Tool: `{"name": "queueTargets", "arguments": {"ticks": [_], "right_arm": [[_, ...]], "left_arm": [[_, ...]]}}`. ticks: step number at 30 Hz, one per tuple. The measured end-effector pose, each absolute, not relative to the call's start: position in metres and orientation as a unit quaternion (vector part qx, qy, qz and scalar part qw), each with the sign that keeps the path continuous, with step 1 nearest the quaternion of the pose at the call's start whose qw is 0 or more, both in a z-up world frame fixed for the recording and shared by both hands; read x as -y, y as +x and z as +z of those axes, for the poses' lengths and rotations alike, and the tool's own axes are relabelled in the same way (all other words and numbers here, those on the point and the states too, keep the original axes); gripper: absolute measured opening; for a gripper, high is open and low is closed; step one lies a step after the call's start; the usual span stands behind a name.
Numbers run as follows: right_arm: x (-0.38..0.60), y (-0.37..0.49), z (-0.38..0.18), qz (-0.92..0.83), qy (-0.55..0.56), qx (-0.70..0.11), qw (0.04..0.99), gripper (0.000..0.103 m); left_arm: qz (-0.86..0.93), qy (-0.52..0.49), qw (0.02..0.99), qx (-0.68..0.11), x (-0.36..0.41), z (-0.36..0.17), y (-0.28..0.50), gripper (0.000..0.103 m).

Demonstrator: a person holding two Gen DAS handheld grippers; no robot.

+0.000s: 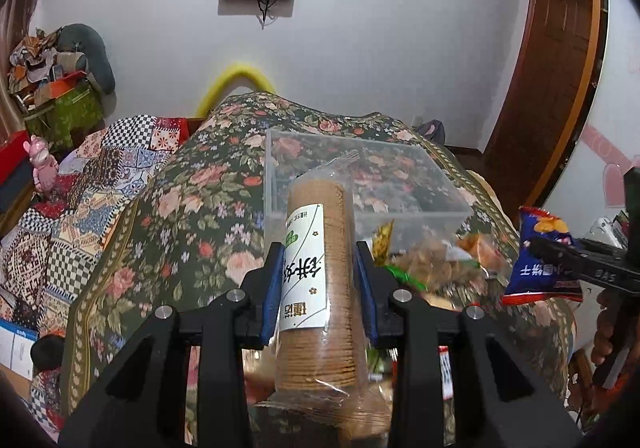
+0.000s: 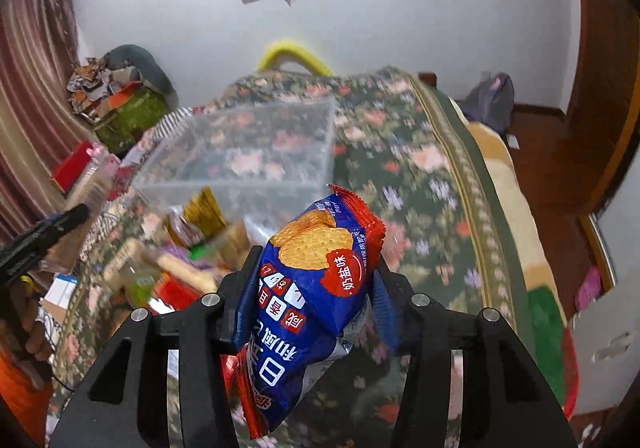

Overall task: Organize snacks
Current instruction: 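Carry the cookie roll and blue bag into the clear box, releasing both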

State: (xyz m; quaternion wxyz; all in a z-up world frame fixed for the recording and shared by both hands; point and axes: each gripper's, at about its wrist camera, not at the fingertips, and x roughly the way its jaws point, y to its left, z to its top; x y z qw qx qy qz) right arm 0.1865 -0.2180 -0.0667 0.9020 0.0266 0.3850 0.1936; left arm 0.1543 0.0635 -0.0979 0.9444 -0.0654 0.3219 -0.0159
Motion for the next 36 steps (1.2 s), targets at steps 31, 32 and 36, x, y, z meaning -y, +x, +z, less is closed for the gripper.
{"name": "queueTargets", "arguments": {"ticks": [31, 32, 36], "right_arm": [[0.123, 0.304, -0.084, 0.227, -0.011, -0.405, 0.886, 0.046], [0.121, 0.305, -0.086, 0.227, -0.016, -0.410, 0.884, 0.046], [0.119, 0.307, -0.092, 0.228, -0.026, -0.417, 0.880, 0.047]], "left_arm": [[-0.026, -0.045, 0.910, -0.412, -0.048, -0.125, 0.313, 0.034], [-0.028, -0.047, 0.908, -0.415, -0.048, -0.127, 0.314, 0.034], [-0.027, -0.035, 0.911, -0.410, -0.042, -0.126, 0.318, 0.034]]}}
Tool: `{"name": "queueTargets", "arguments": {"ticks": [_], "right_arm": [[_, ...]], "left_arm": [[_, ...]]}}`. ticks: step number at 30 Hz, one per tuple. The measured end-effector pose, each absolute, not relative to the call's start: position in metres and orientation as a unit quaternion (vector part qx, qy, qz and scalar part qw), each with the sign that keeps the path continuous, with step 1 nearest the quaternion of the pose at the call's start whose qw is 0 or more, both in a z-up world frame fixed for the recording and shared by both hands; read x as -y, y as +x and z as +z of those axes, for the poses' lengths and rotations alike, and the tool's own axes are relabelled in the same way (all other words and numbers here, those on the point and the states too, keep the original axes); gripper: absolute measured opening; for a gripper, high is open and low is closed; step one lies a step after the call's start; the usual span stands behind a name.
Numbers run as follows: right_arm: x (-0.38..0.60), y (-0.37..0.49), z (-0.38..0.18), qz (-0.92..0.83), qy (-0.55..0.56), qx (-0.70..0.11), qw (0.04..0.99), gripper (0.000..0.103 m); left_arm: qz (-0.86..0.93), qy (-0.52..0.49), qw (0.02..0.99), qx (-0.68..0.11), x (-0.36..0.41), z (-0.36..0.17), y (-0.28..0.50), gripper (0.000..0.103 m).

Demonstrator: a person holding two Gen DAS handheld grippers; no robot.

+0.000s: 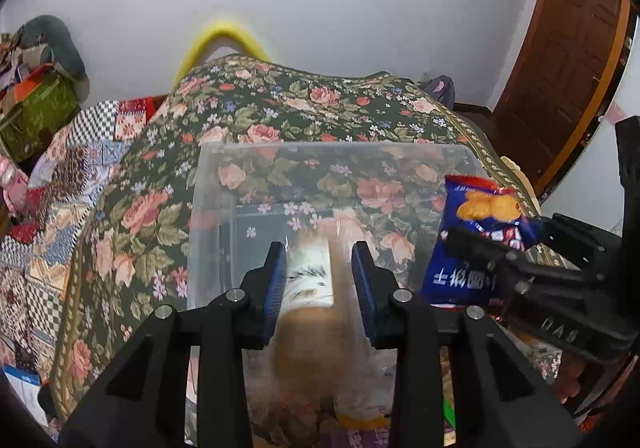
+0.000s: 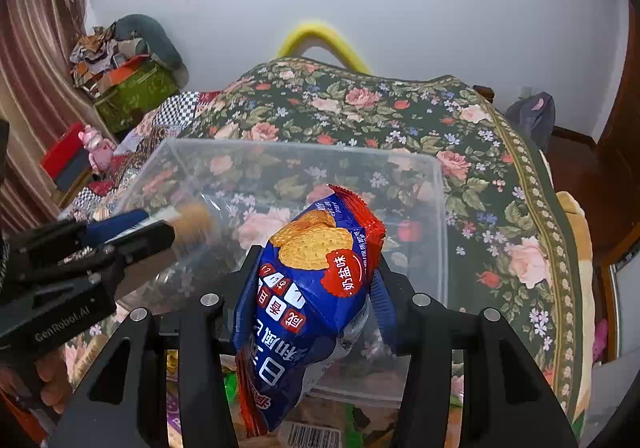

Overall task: Organize snacks
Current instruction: 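Carry the cookie roll and blue bag into the clear box, releasing both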

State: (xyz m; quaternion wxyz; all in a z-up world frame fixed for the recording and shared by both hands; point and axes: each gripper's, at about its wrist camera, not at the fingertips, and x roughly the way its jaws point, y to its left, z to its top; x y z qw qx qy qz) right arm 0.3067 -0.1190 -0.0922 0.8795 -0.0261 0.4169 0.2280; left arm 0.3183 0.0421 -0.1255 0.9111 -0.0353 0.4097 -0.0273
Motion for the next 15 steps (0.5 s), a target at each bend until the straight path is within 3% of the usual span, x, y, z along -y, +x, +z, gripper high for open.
{"name": "queueTargets", "arguments": {"ticks": [10, 15], "right_arm": [[0.127, 0.293, -0.079, 0.230, -0.032, -0.408, 0.883, 0.064], [0.140, 0.277, -0.067, 0.228, -0.031, -0.392, 0.891, 0.065]], "left_arm": [[-0.041, -0.014, 0.917, -0.396, -0.037, -0.111, 0.294, 0.035], [-0.040, -0.007, 0.923, -0.383, -0.040, -0.102, 0.271, 0.045]]}}
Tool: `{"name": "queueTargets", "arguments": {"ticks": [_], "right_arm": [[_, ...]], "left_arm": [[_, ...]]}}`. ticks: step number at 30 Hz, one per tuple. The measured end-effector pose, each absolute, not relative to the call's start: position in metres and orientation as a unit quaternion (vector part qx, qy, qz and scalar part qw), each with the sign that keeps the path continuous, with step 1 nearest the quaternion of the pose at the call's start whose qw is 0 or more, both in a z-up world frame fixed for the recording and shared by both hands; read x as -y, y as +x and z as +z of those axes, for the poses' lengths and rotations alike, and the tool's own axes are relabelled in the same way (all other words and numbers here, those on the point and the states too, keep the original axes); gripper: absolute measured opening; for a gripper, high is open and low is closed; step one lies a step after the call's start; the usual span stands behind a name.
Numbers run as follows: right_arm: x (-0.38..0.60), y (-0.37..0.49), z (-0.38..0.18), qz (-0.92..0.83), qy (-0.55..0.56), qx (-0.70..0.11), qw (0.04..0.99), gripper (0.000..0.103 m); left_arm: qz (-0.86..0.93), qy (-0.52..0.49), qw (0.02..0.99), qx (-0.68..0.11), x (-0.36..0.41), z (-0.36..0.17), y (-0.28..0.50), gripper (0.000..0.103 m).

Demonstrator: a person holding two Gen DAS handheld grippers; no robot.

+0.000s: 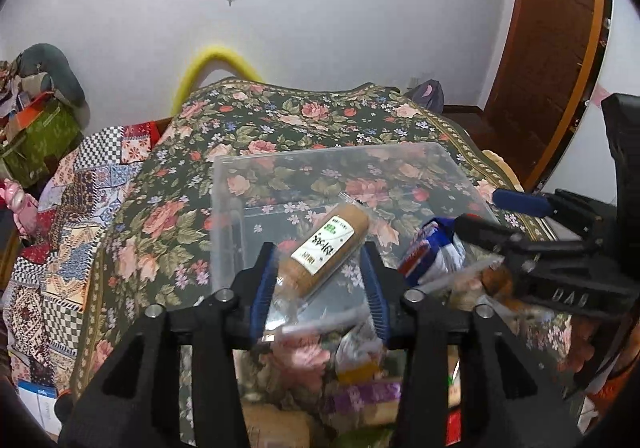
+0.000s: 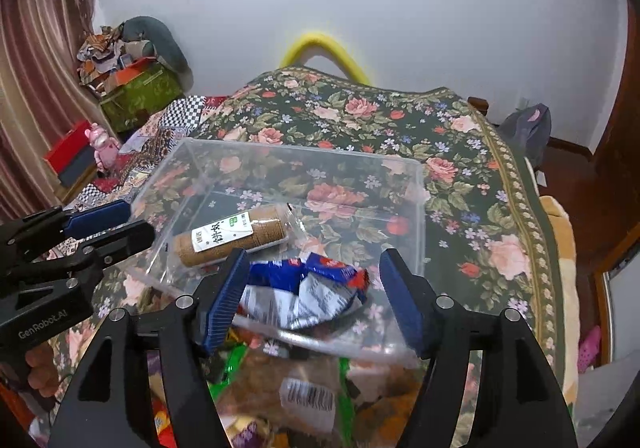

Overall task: Organize snacks
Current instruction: 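Carry the cookie roll and blue bag into the clear box, releasing both, then grasp the square cracker pack with the left tool while the right tool grasps the orange pastry bag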

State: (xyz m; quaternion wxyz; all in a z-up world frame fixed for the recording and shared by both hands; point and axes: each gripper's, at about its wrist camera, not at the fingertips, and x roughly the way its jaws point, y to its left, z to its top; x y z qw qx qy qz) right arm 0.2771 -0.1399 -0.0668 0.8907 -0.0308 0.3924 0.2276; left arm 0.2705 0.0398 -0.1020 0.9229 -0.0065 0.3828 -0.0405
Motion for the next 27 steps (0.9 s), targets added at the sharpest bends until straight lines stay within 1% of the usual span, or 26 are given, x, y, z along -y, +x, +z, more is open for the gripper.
{"name": "queueTargets", "arguments": {"ticks": [5, 10, 14, 22, 23, 24, 27], "right_arm": [[0.162, 0.261, -0.059, 0.226, -0.020, -0.385, 0.895, 0.065], [0.187, 0.249, -0.061, 0.212, -0.014, -0.386, 0.898, 0.068], [0.208, 0.245, -0.073, 0.193, -0.009, -0.401, 0.895, 0.070], [0.232, 0.247, -0.116, 0.164, 0.006, -0.454, 0.876, 0.070], [0.233, 0.249, -0.120, 0.163, 0.009, -0.459, 0.873, 0.070], [0.233, 0.251, -0.124, 0.162, 0.012, -0.463, 0.872, 0.070], [0.230, 0.258, -0.135, 0.157, 0.013, -0.474, 0.866, 0.070]], "left_arm": [[-0.038, -0.007, 0.924, -0.380, -0.048, -0.099, 0.243, 0.048], [-0.039, -0.016, 0.917, -0.397, -0.058, -0.111, 0.221, 0.052], [-0.033, -0.020, 0.909, -0.414, -0.067, -0.129, 0.206, 0.053], [-0.025, -0.047, 0.885, -0.462, -0.085, -0.174, 0.187, 0.055], [-0.025, -0.047, 0.884, -0.464, -0.086, -0.176, 0.186, 0.056], [-0.028, -0.051, 0.885, -0.462, -0.087, -0.179, 0.183, 0.060], [-0.026, -0.051, 0.882, -0.467, -0.087, -0.186, 0.181, 0.062]]}}
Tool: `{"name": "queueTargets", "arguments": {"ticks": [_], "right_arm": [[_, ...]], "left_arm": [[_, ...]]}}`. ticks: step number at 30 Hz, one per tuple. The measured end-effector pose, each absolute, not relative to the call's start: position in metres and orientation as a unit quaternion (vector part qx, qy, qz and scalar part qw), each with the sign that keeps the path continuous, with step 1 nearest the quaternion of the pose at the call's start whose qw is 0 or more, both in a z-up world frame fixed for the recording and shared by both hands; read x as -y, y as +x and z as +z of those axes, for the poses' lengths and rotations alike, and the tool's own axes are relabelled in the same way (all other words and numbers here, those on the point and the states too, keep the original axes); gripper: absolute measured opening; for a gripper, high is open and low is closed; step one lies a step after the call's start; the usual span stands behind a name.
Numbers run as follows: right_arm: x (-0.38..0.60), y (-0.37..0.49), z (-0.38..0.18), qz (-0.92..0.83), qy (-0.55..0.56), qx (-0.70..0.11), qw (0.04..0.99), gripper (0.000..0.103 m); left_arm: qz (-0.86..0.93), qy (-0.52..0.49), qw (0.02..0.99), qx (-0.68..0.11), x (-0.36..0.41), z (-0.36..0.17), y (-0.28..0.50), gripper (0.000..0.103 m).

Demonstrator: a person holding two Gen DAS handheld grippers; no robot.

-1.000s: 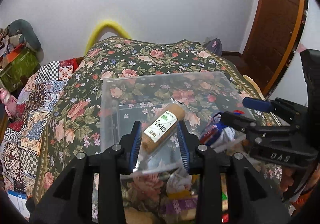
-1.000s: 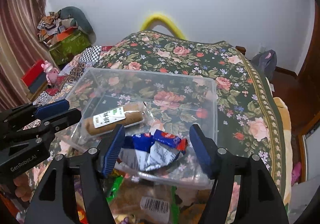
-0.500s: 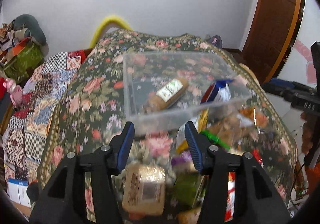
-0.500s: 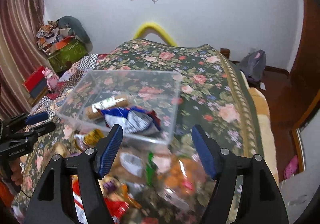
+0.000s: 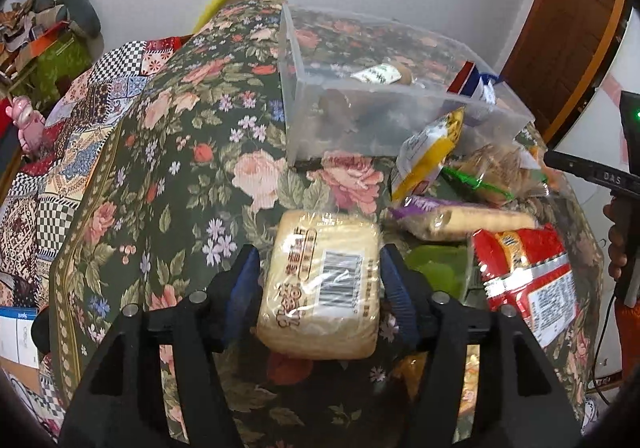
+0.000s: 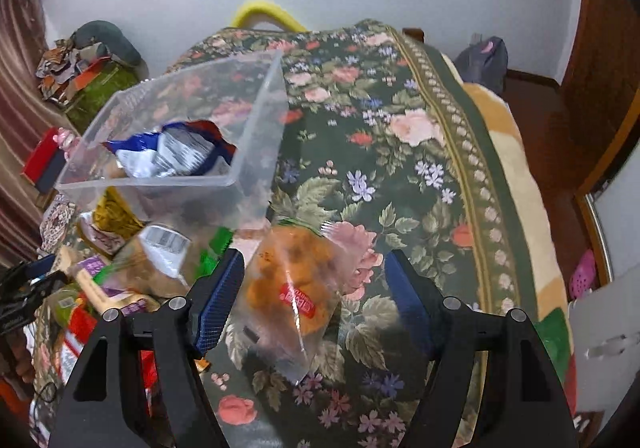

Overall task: Organize snacks
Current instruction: 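Grasp the square cracker pack with the left tool while the right tool grasps the orange pastry bag, then lower the cracker pack and pastry bag into the clear box and release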

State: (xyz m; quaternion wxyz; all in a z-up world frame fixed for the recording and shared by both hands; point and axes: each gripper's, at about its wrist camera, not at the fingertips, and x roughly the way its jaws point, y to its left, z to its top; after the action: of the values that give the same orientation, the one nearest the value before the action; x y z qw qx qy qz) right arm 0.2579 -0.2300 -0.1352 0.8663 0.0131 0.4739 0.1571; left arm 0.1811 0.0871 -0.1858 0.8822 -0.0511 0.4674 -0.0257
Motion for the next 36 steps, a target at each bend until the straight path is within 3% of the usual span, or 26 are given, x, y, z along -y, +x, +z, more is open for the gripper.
{"name": "queueTargets", "arguments": {"ticks": [9, 14, 20, 36], "right_arm": [[0.224, 0.263, -0.153, 0.167, 0.029, -0.494, 0.853, 0.072], [0.219, 0.268, -0.162, 0.163, 0.029, -0.497, 0.852, 0.071], [0.221, 0.261, -0.156, 0.173, 0.027, -0.484, 0.857, 0.051], [0.232, 0.245, -0.087, 0.182, 0.037, -0.412, 0.892, 0.048]], "left_arm": [[-0.014, -0.055, 0.877, -0.477, -0.086, -0.207, 0.187, 0.061], [-0.014, -0.048, 0.883, -0.466, -0.083, -0.206, 0.188, 0.055], [-0.007, -0.047, 0.887, -0.459, -0.085, -0.200, 0.186, 0.055], [-0.014, -0.051, 0.921, -0.386, -0.081, -0.126, 0.188, 0.055]]}}
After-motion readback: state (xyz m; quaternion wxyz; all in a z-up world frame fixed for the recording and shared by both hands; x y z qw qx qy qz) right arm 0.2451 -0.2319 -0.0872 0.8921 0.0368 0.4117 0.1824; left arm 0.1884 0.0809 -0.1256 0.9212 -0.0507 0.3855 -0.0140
